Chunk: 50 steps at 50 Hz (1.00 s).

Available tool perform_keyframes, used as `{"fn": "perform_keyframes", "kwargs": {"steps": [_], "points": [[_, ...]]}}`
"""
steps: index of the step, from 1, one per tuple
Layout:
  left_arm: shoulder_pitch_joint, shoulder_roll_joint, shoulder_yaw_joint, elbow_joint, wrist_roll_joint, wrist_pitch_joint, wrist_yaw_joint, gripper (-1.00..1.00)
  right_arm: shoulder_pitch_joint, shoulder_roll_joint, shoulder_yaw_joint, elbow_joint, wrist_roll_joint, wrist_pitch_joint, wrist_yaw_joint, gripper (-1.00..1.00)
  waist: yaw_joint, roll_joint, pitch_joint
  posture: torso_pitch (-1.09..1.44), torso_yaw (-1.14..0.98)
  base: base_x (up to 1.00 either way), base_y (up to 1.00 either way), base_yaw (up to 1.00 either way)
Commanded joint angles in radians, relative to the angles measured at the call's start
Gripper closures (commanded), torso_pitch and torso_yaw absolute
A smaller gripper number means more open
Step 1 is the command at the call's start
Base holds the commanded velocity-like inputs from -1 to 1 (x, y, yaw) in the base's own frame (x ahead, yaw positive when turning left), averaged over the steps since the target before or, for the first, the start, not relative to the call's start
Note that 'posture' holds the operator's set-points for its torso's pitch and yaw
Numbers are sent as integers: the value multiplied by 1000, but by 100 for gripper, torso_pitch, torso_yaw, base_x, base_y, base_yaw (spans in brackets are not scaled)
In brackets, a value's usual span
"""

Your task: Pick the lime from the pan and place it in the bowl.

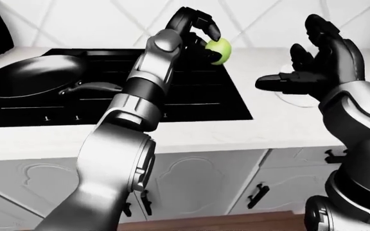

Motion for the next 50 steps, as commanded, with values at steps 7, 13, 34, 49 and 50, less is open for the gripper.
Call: {"fn": "perform_keyframes", "kwargs": {"steps": [7, 13, 34, 49, 50], "points": [[-43, 21, 11, -52, -3, -31, 18, 65, -32, -10, -3, -26, 6, -32, 2, -100, 8, 39, -26, 0, 0, 1, -10, 0], [-39, 22, 11, -54, -4, -33, 19, 65, -28, -11, 2, -29, 3, -34, 1, -100, -2, 89, -34, 0, 0, 0, -10, 0], [-48, 20, 10, -59, -9, -24, 19, 65, -29, -10, -3, -34, 0, -29, 9, -100, 7, 5, -21, 0, 0, 1, -10, 0], [-48, 19, 10, -51, -8, -31, 17, 65, -34, -8, 1, -34, 4, -30, 9, -100, -5, 60, -35, 0, 0, 2, -10, 0], [-47, 19, 10, -52, -8, -32, 17, 65, -33, -8, 2, -34, 3, -32, 10, -100, -5, 51, -32, 0, 0, 2, -10, 0]]}}
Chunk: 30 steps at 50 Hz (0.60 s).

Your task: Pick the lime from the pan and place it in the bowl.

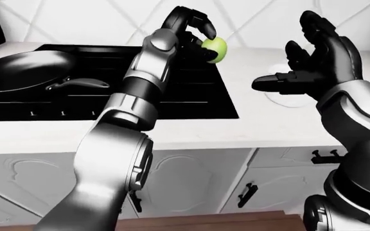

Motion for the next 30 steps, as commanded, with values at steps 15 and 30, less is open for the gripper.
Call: {"fn": "perform_keyframes", "kwargs": {"steps": [15, 30], "points": [[-47, 5, 3, -54, -5, -38, 6, 66, -26, -15, -15, -24, -4, -23, -4, -100, 6, -33, -17, 0, 0, 3, -10, 0], [-48, -1, 3, -51, -4, -39, 6, 68, -30, -20, -24, -23, 4, -21, -7, -100, -5, 18, -27, 0, 0, 3, -10, 0]]}}
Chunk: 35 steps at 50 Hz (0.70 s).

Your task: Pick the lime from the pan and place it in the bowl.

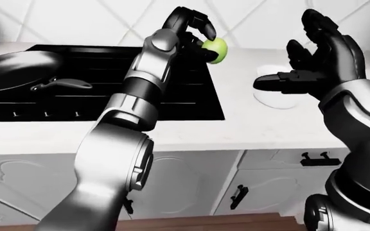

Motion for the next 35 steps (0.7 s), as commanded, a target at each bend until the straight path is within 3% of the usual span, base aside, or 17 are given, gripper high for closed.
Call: {"fn": "perform_keyframes", "kwargs": {"steps": [1, 3, 5, 6, 7, 8, 9, 19, 21, 23, 24, 25, 28, 30, 33, 35], "points": [[-47, 3, 3, -50, -7, -42, 5, 68, -21, -14, -12, -14, -9, -38, -5, -100, -5, 3, -25, 0, 0, 4, -10, 0], [-49, 3, 4, -50, -8, -40, 4, 68, -22, -13, -11, -16, -7, -34, -7, -100, -3, -24, -22, 0, 0, 3, -10, 0], [-51, 5, 5, -48, -8, -42, 4, 69, -19, -13, -10, -15, -8, -40, -6, -100, 3, -67, -24, 0, 0, 3, -9, 0], [-53, 5, 5, -50, -9, -39, 3, 68, -19, -13, -9, -14, -8, -40, -6, -100, 6, -102, -32, 0, 0, 3, -10, 0], [-53, 5, 4, -50, -8, -39, 3, 68, -19, -13, -9, -15, -7, -39, -6, -100, 13, -112, -43, 0, 0, 3, -9, 0], [-50, 4, 4, -52, -9, -39, 5, 68, -23, -13, -10, -17, -5, -33, -8, -100, 2, -95, -28, 0, 0, 3, -10, 0], [-46, 3, 4, -54, -8, -39, 5, 68, -21, -13, -10, -17, -6, -36, -8, -100, 8, -101, -23, 0, 0, 4, -10, 0], [-43, 6, 5, -52, -10, -41, 6, 68, -20, -13, -5, -14, -8, -38, -8, -100, 6, -12, -20, 0, 0, 3, -10, 0], [-42, 4, 4, -52, -10, -42, 6, 69, -22, -13, -6, -16, -8, -34, -8, -100, 3, 18, -21, 0, 0, 3, -11, 0], [-45, 3, 4, -54, -11, -37, 6, 68, -20, -15, -5, -16, -11, -37, -7, -100, -2, 64, -29, 0, 0, 3, -11, 0], [-44, 4, 4, -53, -11, -39, 5, 69, -21, -15, -5, -16, -10, -36, -7, -100, 4, 28, -24, 0, 0, 4, -10, 0], [-44, 4, 5, -52, -11, -41, 6, 68, -20, -15, -4, -15, -12, -37, -6, -100, -4, 44, -27, 0, 0, 4, -10, 0], [-44, 4, 4, -52, -11, -40, 6, 68, -19, -15, -4, -16, -13, -38, -4, -100, -5, 31, -38, 0, 0, 3, -10, 0], [-44, 4, 5, -54, -12, -38, 5, 69, -22, -14, -6, -19, -12, -32, -6, -100, -6, 18, -32, 0, 0, 2, -10, 0], [-38, 3, 3, -53, -10, -44, 6, 68, -19, -14, -3, -17, -15, -37, -3, -100, -4, -16, -24, 0, 0, 3, -11, 0], [-35, 4, 3, -53, -10, -45, 6, 68, -19, -14, -5, -17, -16, -36, -2, -100, 1, -53, -24, 0, 0, 3, -10, 0]]}}
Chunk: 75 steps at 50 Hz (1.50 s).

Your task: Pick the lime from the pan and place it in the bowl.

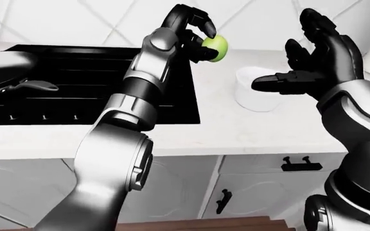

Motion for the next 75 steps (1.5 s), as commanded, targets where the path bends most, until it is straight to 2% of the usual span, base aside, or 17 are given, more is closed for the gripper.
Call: {"fn": "perform_keyframes", "kwargs": {"steps": [1, 2, 3, 15, 18, 19, 21, 28, 32, 33, 44, 48, 49, 57, 62, 63, 75], "points": [[-38, 0, 1, -39, -4, -32, 4, 68, -23, -15, -19, -12, -10, -25, -4, -100, -3, -17, -27, 0, 0, 3, -10, 0], [-35, -1, 0, -39, -4, -34, 5, 68, -22, -14, -19, -11, -11, -25, -4, -100, -2, -60, -36, 0, 0, 3, -10, 0], [-37, -2, 1, -38, -4, -33, 5, 69, -21, -13, -17, -11, -12, -26, -3, -100, -7, -18, -28, 0, 0, 3, -10, 0], [-43, -3, 1, -34, -3, -33, 1, 69, -20, -10, -16, -7, -19, -30, 2, -100, -3, 66, -17, 0, 0, 3, -10, 0], [-48, 0, 2, -32, -3, -31, 1, 68, -18, -10, -16, -7, -21, -31, 4, -100, -9, 141, -36, 0, 0, 3, -10, 0], [-48, 0, 3, -32, -3, -32, 1, 68, -17, -10, -15, -7, -22, -33, 5, -100, -4, 93, -22, 0, 0, 3, -10, 0], [-48, -1, 3, -34, -3, -31, 2, 68, -18, -10, -17, -9, -22, -30, 5, -100, -9, 110, -31, 0, 0, 4, -11, 0], [-44, -3, 3, -37, -4, -30, 3, 68, -22, -10, -20, -12, -21, -23, 5, -100, -11, 49, -22, 0, 0, 3, -10, 0], [-38, -2, 2, -37, -4, -33, 3, 68, -21, -10, -18, -10, -23, -27, 6, -100, -2, -60, -35, 0, 0, 3, -10, 0], [-38, -2, 2, -38, -4, -32, 3, 68, -20, -10, -17, -8, -24, -29, 7, -100, -6, -20, -27, 0, 0, 2, -10, 0], [-38, 1, 1, -39, -3, -33, 2, 68, -24, -7, -19, -12, -24, -23, 5, -100, -2, 55, -17, 0, 0, 3, -10, 0], [-42, 5, 2, -36, -2, -31, 0, 68, -19, -6, -16, -10, -26, -30, 7, -100, -10, 132, -26, 0, 0, 3, -11, 0], [-44, 5, 3, -34, -2, -32, 0, 68, -18, -6, -16, -9, -26, -32, 8, -100, -5, 94, -19, 0, 0, 3, -10, 0], [-51, 1, 2, -36, -2, -26, -1, 67, -22, -7, -21, -11, -22, -24, 7, -100, -13, 62, -25, 0, 0, 3, -10, 0], [-49, 0, 2, -37, -1, -27, 0, 68, -22, -8, -21, -13, -20, -22, 5, -100, -3, -67, -37, 0, 0, 3, -10, 0], [-51, 0, 2, -39, -2, -24, -1, 68, -24, -8, -21, -13, -19, -20, 4, -100, -4, -18, -27, 0, 0, 3, -10, 0], [-42, 2, 3, -39, -3, -29, 1, 68, -20, -8, -18, -12, -22, -24, 5, -100, -3, 69, -18, 0, 0, 3, -10, 0]]}}
